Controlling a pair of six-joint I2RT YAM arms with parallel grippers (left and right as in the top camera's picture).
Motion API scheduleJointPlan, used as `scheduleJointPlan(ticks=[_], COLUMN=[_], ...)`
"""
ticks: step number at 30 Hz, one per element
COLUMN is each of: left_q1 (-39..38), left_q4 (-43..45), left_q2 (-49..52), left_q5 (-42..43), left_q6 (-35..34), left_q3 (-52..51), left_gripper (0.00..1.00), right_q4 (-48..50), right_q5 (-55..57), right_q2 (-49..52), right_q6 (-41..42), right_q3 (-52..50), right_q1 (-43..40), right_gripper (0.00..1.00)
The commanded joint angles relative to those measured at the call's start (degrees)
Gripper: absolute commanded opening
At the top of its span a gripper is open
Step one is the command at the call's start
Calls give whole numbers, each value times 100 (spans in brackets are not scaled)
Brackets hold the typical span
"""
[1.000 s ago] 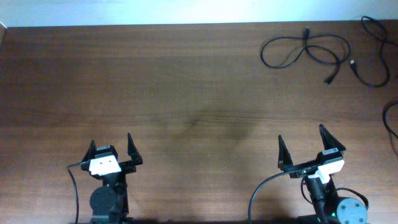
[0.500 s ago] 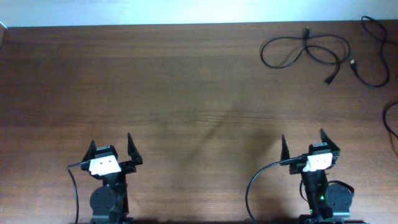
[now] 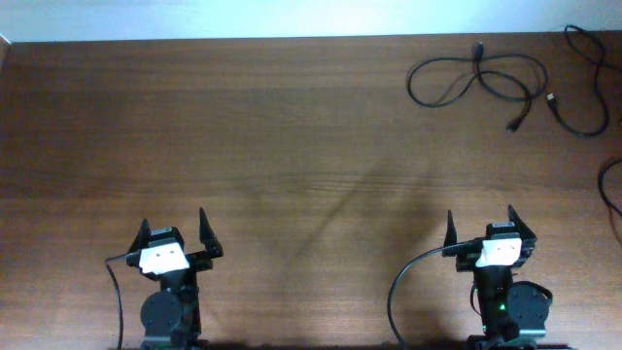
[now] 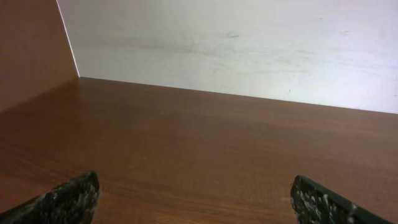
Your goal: Untangle cables
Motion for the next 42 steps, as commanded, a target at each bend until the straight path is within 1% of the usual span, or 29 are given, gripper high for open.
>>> scheduleJointPlan(ticks=[1,2,6,8,12,42], left_q1=[42,42,42,42,42,42], left_q4=[-28,-28,-31,-28,-31,-28], left_q2=[-33,-33,-33,-33,-33,-33], left_q5=[-125,-125,-125,-125,-125,-125], left_q6=[90,90,90,90,90,90], left_q3=[-9,-9,-9,-9,-9,-9], left_gripper=[98,98,98,98,98,98], right_q4=[-35,-33,0,0,-4,0], right_q5=[459,490,713,737,745,726], right_q2=[-50,-48,-48,-50,-50,-48], right_q6=[378,387,1268,1263,953,953], right_q3=[-31,-31,-31,-31,-31,-31], right_q1=[-22,-22,-22,-22,-22,-22], right_gripper=[99,99,99,99,99,99])
